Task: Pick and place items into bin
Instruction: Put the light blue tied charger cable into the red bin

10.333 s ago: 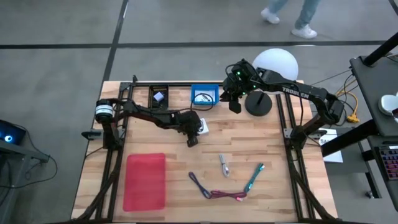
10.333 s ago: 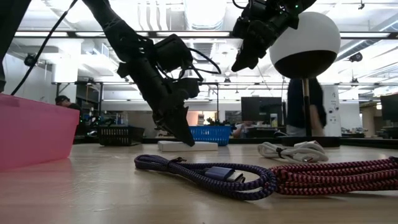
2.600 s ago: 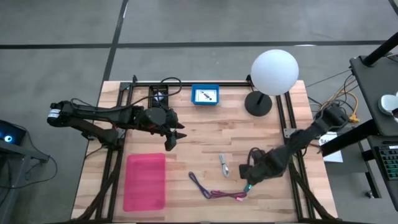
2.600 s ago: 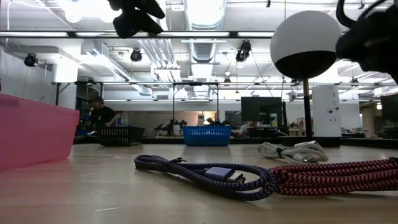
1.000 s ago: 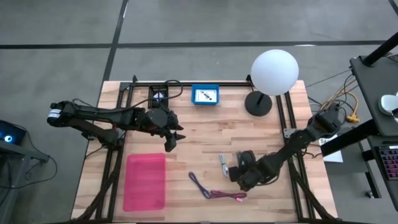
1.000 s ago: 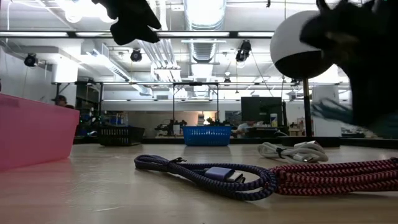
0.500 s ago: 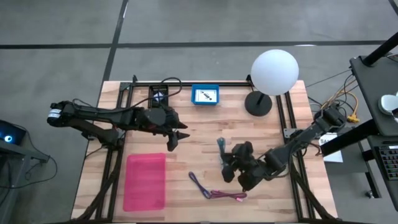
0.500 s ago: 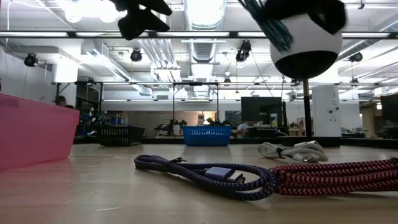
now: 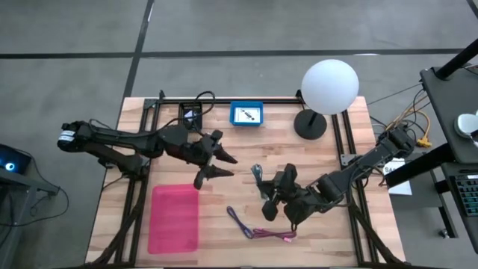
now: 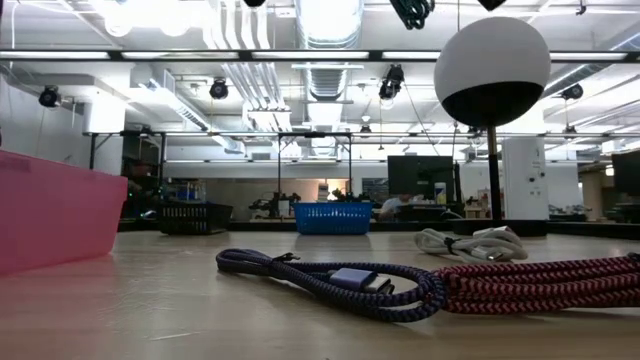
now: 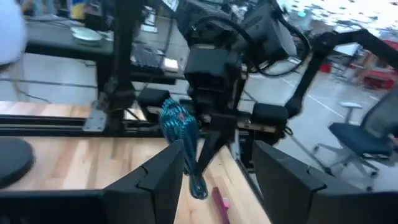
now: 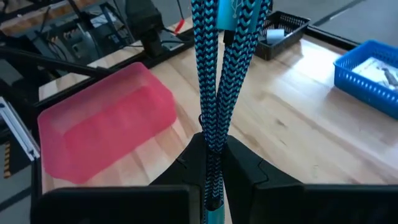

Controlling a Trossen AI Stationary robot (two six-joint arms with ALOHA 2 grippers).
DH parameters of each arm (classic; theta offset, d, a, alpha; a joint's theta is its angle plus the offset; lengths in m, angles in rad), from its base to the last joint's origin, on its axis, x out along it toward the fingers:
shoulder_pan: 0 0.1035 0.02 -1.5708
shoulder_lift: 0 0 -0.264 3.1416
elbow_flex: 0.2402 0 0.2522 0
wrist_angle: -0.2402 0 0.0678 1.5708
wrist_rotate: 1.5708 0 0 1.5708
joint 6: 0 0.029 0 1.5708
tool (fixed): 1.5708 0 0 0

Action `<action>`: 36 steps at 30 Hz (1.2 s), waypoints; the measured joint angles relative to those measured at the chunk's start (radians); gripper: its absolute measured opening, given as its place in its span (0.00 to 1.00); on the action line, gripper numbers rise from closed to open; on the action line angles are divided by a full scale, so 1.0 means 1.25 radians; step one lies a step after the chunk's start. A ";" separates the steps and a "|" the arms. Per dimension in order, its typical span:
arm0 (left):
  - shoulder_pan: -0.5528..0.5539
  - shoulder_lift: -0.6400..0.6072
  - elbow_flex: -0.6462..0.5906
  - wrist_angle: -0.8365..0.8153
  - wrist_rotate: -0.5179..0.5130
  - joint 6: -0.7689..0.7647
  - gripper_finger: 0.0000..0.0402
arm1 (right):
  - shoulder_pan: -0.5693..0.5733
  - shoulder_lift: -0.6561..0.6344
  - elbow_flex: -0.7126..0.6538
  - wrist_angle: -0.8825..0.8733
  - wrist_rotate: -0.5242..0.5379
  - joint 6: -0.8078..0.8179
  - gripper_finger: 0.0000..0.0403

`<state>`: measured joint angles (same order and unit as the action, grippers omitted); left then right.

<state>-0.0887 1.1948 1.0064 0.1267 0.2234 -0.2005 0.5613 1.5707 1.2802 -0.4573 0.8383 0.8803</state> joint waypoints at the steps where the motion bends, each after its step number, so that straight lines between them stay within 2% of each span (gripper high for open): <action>1: 0.000 0.007 -0.001 0.009 0.008 -0.001 0.44 | 0.000 0.000 0.004 0.000 0.000 -0.009 0.06; 7: 0.000 0.073 -0.001 0.103 0.011 -0.003 0.44 | -0.011 0.000 0.020 0.000 0.000 -0.061 0.06; 20: 0.002 0.201 0.002 0.309 0.008 -0.046 0.44 | -0.017 0.000 0.024 0.000 -0.001 -0.062 0.06; 31: 0.002 0.245 0.018 0.338 0.005 -0.044 0.43 | -0.017 0.000 0.024 -0.003 -0.009 -0.061 0.06; 36: 0.002 0.246 0.016 0.328 0.004 -0.037 0.33 | -0.017 0.000 0.023 -0.002 -0.009 -0.062 0.06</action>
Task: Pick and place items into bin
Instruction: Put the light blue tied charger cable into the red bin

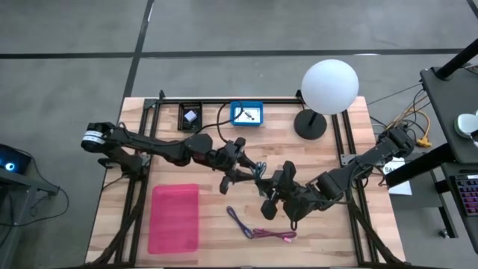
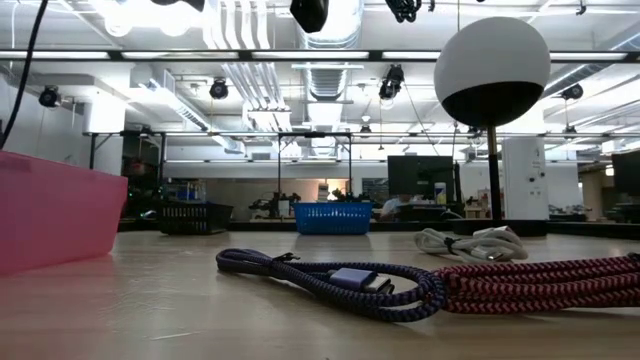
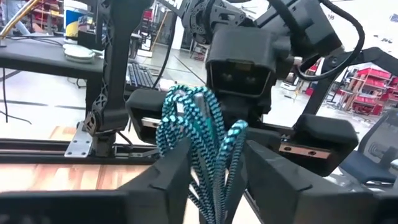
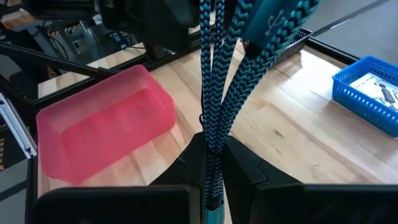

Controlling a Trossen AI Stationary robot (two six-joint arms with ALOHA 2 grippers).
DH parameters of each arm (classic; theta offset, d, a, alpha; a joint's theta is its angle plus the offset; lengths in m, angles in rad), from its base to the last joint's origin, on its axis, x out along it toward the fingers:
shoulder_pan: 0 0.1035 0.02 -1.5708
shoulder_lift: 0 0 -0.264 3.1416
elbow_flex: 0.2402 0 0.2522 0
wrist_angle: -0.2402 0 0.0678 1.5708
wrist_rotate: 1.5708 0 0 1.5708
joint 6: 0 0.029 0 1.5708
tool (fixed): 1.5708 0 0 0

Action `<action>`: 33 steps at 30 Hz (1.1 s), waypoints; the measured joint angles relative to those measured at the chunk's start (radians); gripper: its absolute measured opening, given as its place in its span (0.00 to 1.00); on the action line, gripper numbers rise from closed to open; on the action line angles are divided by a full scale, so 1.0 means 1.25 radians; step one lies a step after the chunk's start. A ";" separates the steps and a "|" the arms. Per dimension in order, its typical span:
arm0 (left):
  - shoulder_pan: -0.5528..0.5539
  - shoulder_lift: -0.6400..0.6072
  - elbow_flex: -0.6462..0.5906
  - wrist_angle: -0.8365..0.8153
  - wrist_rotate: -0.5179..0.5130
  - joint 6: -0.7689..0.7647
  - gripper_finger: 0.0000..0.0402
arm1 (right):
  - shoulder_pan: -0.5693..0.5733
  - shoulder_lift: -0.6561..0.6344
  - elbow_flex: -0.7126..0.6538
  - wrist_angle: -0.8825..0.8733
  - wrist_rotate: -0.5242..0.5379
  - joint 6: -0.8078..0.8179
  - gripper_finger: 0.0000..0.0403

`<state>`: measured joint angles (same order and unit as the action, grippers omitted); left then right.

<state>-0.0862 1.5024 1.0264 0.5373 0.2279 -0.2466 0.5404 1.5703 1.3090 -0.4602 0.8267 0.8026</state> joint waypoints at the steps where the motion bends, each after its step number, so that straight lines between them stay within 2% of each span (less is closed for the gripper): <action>1: 0.000 0.000 0.000 -0.002 0.000 0.000 0.30 | 0.000 0.000 0.000 0.000 0.000 0.000 0.06; 8: 0.001 0.000 -0.001 -0.009 0.002 0.017 0.03 | 0.000 0.000 0.000 0.000 0.001 -0.002 0.06; 12: 0.001 -0.001 -0.001 -0.021 0.002 0.015 0.02 | 0.000 0.000 0.000 -0.005 0.001 -0.001 0.07; 17: 0.002 -0.012 -0.002 -0.079 0.002 0.014 0.01 | 0.000 0.000 0.000 -0.051 -0.006 0.020 0.15; 25: 0.001 -0.083 -0.004 -0.339 0.006 0.014 0.00 | 0.000 0.000 0.000 -0.160 -0.097 0.089 0.26; 33: 0.000 -0.200 -0.003 -0.718 0.005 0.014 0.00 | 0.000 0.000 -0.001 -0.190 -0.102 0.099 0.27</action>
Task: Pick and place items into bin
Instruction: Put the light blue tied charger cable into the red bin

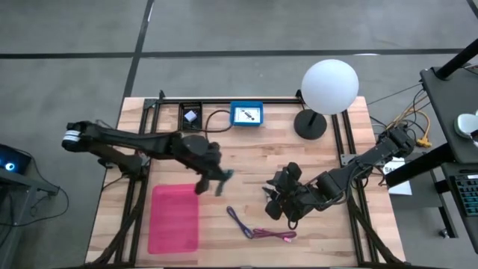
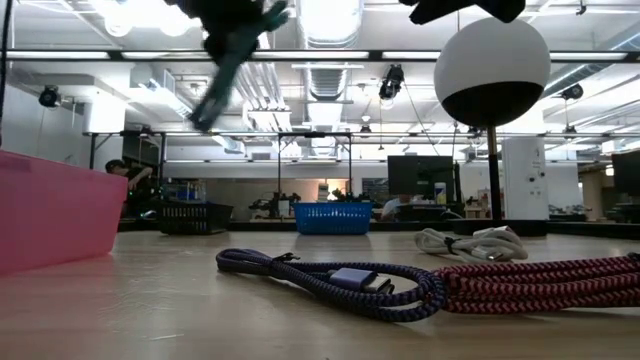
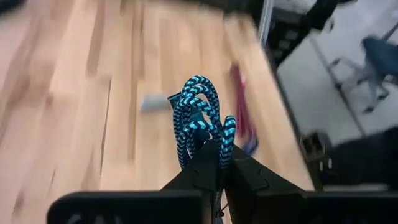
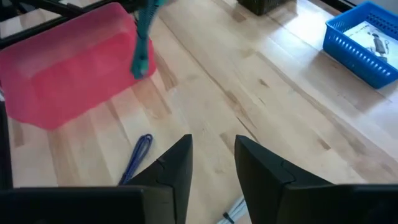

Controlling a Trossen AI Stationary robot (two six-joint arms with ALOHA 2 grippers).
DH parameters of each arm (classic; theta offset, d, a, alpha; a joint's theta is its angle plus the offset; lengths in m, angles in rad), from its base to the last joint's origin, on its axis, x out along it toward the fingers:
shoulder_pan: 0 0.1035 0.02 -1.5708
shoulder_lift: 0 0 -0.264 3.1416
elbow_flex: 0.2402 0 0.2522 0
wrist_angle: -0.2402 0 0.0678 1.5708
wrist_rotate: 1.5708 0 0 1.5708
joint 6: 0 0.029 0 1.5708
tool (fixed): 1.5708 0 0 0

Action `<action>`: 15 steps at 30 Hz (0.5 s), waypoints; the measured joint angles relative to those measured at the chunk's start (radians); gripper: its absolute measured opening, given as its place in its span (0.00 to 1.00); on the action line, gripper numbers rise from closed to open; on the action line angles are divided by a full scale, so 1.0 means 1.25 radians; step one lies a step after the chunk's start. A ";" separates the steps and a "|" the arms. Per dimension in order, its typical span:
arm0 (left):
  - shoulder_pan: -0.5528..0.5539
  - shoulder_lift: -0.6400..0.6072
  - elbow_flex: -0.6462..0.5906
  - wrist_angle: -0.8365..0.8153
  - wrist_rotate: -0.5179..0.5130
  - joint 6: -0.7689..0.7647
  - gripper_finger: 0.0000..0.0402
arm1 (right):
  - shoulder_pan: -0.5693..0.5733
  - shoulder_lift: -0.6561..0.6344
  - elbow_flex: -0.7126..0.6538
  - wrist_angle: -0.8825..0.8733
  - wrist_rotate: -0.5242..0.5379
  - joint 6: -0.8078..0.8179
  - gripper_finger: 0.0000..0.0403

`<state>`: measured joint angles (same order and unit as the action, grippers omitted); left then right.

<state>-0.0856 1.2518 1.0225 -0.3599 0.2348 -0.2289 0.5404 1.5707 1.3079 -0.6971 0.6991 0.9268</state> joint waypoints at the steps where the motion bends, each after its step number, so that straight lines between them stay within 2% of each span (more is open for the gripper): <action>1: 0.000 -0.017 0.000 -0.050 0.000 0.000 0.00 | 0.000 0.000 -0.001 -0.003 0.000 -0.001 0.26; 10: -0.001 -0.143 0.000 -0.405 0.000 -0.020 0.00 | 0.000 0.001 -0.004 -0.026 0.000 -0.011 0.22; 15: -0.002 -0.156 -0.004 -0.557 0.000 -0.064 0.00 | 0.000 0.001 -0.004 -0.049 0.000 -0.011 0.20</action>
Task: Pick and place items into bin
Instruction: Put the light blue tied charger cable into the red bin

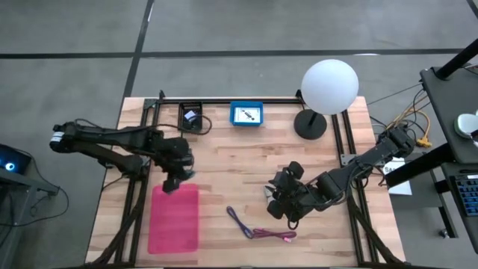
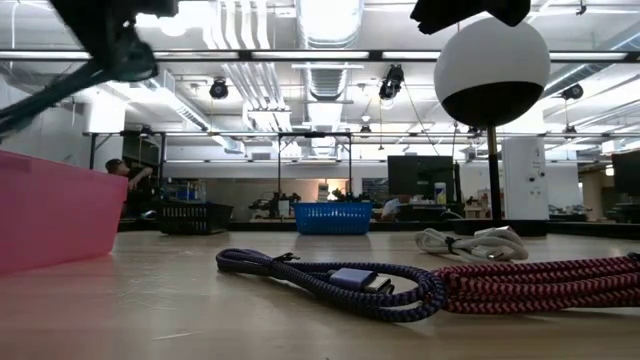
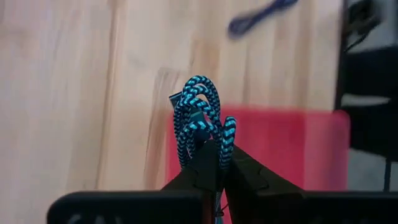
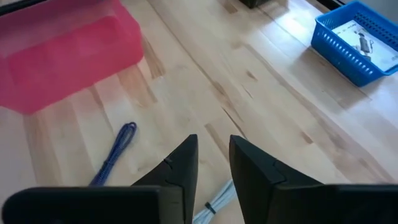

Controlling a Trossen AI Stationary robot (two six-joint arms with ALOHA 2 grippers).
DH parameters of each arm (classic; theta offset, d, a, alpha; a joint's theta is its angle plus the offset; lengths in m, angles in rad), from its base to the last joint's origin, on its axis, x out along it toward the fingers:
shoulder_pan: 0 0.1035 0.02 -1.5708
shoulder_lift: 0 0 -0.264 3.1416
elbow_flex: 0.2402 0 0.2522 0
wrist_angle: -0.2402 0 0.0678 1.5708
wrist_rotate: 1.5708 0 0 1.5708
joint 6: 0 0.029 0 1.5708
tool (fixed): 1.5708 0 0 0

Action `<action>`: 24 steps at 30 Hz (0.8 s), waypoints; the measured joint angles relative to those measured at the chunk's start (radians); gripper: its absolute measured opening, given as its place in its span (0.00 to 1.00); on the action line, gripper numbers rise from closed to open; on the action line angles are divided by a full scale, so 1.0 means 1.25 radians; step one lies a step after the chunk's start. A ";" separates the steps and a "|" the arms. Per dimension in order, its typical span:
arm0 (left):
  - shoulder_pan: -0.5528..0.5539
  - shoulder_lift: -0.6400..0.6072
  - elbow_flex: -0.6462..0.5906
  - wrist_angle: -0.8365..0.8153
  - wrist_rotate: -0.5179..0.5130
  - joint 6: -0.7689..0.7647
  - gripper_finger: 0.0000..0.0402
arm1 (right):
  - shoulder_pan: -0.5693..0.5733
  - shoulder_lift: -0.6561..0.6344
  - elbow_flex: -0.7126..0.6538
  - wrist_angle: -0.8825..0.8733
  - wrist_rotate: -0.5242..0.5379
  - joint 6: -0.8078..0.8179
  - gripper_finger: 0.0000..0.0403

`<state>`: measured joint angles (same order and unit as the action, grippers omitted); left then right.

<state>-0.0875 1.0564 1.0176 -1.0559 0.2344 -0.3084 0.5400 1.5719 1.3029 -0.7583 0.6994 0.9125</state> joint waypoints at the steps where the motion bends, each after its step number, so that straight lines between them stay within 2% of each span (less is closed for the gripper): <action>1: 0.000 0.003 -0.003 -0.013 0.000 0.000 0.00 | 0.000 0.000 0.000 -0.003 0.000 0.000 0.19; 11: -0.001 0.101 -0.087 -0.044 0.006 0.027 0.00 | -0.003 0.000 -0.001 -0.013 0.003 0.001 0.19; 17: -0.008 0.179 -0.102 -0.034 0.064 0.052 0.00 | -0.003 0.000 -0.001 -0.019 0.005 0.000 0.19; 24: -0.032 0.226 -0.101 -0.013 0.082 0.094 0.00 | -0.004 0.000 -0.001 -0.019 0.006 -0.002 0.17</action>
<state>-0.1276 1.3385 0.8909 -1.0723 0.3369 -0.1907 0.5350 1.5719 1.3015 -0.7822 0.7067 0.9098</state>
